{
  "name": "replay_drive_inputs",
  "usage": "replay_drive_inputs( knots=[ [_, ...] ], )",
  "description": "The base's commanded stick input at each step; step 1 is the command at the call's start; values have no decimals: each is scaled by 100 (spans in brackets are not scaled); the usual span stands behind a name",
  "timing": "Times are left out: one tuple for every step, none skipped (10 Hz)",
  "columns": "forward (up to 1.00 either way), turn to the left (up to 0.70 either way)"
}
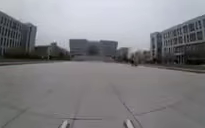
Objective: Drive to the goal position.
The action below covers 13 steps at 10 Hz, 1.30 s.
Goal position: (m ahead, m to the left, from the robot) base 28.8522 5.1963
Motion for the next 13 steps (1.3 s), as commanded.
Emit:
replay_drive_inputs(
  knots=[
    [100,-37],
    [100,-13],
    [100,0],
    [100,0],
    [100,0],
    [100,0],
    [100,0],
    [100,0],
    [100,0],
    [100,0],
    [100,0],
    [100,0],
    [100,-10]
  ],
)
